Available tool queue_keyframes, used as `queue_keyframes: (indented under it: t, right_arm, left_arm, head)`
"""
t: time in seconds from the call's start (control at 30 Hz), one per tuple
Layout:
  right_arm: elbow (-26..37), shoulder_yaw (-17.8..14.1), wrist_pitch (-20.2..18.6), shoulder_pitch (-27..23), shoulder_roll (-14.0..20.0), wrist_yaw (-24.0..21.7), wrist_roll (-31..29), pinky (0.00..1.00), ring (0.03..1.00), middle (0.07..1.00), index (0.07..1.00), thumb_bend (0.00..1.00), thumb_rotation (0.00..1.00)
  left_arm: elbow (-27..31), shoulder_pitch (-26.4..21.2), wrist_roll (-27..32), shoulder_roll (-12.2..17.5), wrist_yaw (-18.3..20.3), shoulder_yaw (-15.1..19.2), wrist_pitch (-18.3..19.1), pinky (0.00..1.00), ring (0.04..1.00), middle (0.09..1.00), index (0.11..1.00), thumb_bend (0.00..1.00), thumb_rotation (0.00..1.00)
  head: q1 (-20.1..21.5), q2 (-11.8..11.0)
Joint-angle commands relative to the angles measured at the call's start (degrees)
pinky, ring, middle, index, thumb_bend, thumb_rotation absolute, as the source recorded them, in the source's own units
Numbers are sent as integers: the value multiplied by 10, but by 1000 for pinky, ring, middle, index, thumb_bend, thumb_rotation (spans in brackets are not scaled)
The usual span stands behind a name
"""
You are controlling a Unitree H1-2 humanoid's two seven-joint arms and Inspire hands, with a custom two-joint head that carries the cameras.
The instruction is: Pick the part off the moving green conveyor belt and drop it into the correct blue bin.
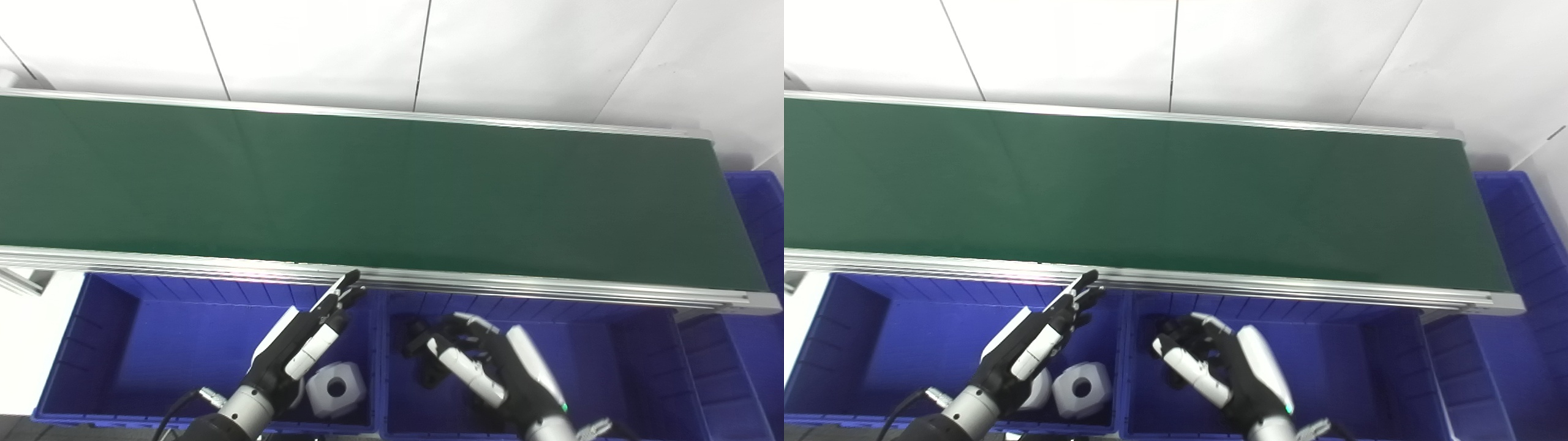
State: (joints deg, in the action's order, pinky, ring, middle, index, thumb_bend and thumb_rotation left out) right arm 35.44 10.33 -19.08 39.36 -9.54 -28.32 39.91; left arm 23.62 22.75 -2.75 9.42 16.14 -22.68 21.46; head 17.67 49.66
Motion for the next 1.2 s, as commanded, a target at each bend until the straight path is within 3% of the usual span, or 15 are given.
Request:
queue_keyframes:
  t: [0.0, 0.13, 0.3, 0.53, 0.73, 0.87, 1.07, 1.17]
  right_arm:
    - [-69, 46, 167, 51, -54, 113, -137, 787, 853, 871, 860, 831, 1000]
    - [-149, 41, 249, 18, -41, 190, -155, 845, 869, 893, 888, 839, 1000]
    - [-231, 53, 344, -21, -25, 279, -132, 918, 938, 952, 936, 837, 1000]
    - [-291, 79, 397, -51, 0, 380, -58, 951, 981, 994, 979, 838, 1000]
    - [-322, 97, 423, -70, 21, 418, -41, 956, 977, 994, 999, 823, 1000]
    - [-329, 108, 444, -77, 33, 435, -49, 967, 983, 999, 1000, 869, 1000]
    - [-332, 121, 457, -80, 45, 419, -120, 950, 976, 988, 990, 878, 1000]
    - [-327, 125, 452, -78, 49, 409, -143, 940, 973, 988, 994, 884, 1000]
  left_arm:
    - [8, 5, -22, 6, -10, -8, -67, 998, 998, 983, 1000, 867, 956]
    - [-10, 13, -37, 6, -19, -2, -97, 960, 1000, 1000, 1000, 843, 953]
    - [-29, 16, -40, 9, -20, 4, -117, 948, 1000, 1000, 1000, 861, 961]
    - [-41, 18, -40, 13, -14, 8, -143, 964, 1000, 1000, 1000, 817, 957]
    - [-49, 21, -44, 10, -22, 12, -166, 949, 1000, 1000, 1000, 819, 976]
    - [-52, 26, -29, 6, -22, 14, -189, 940, 1000, 1000, 1000, 820, 962]
    - [-52, 38, -15, -7, -28, 21, -233, 969, 1000, 1000, 1000, 933, 935]
    - [-55, 43, -11, -13, -33, 24, -259, 983, 1000, 1000, 1000, 927, 932]
  head:
    - [-5, -5]
    - [-3, -10]
    - [1, -12]
    - [17, -16]
    - [14, -21]
    - [11, -21]
    - [-3, -19]
    - [-10, -19]
